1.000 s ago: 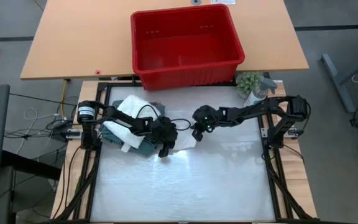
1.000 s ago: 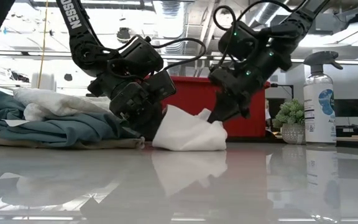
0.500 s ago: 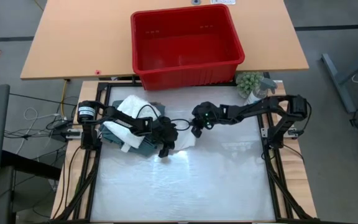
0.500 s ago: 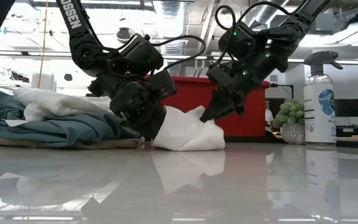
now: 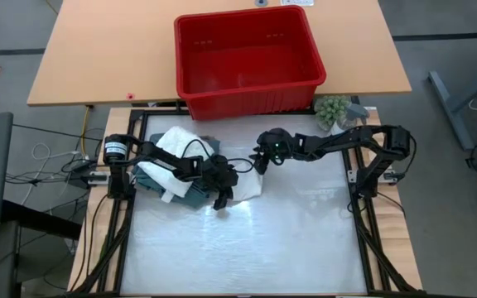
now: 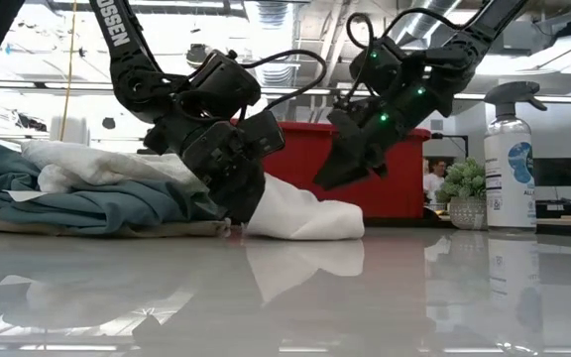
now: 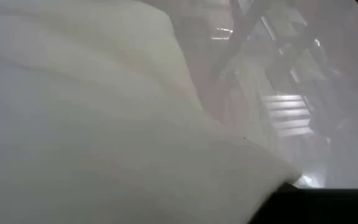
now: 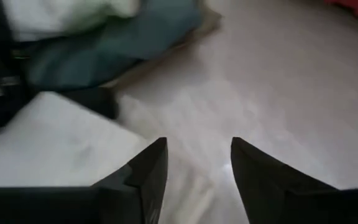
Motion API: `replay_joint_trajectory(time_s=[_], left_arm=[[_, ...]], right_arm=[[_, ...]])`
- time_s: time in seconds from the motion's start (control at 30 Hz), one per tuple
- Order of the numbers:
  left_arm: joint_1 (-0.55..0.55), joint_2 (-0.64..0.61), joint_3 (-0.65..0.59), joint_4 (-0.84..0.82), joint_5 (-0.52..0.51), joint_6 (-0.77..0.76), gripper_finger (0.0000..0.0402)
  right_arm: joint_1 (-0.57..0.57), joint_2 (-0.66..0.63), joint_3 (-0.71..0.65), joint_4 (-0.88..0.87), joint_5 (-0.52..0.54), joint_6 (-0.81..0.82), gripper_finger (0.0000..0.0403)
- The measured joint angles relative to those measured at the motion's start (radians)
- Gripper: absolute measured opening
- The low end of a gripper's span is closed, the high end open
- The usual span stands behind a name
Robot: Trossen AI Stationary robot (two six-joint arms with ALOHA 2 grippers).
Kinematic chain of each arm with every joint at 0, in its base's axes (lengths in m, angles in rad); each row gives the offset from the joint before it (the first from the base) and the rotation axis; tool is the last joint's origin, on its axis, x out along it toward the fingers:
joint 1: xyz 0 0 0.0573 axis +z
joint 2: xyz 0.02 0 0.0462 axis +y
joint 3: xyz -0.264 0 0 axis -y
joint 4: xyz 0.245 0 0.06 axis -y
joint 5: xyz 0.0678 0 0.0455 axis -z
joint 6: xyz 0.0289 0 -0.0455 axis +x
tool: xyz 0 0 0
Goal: Fold Laundry from Bin
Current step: Fold the white underwear in the red bin
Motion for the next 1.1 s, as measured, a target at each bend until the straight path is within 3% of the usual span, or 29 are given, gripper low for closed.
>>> replay_joint_trajectory(time_s=[0.23,0.47,0.73,0.87,1.1], left_arm=[[0.000,0.000,0.000,0.002,-0.010,-0.115,0.0047],[0.000,0.000,0.000,0.011,-0.027,-0.189,0.0047],[0.001,0.000,0.001,0.012,-0.022,-0.295,0.0047],[0.012,-0.002,0.011,0.014,0.035,-0.433,0.0047],[0.050,-0.003,0.064,-0.047,0.255,-0.686,0.0047]], right_arm=[[0.074,-0.047,0.002,0.000,-0.188,0.003,0.0196],[0.191,-0.013,0.003,0.002,-0.107,-0.002,0.0162],[0.203,0.113,0.003,0.004,-0.084,-0.003,0.0119],[0.203,0.160,0.003,0.004,-0.085,0.005,0.0118],[0.203,0.198,0.007,0.005,-0.096,0.021,0.0118]])
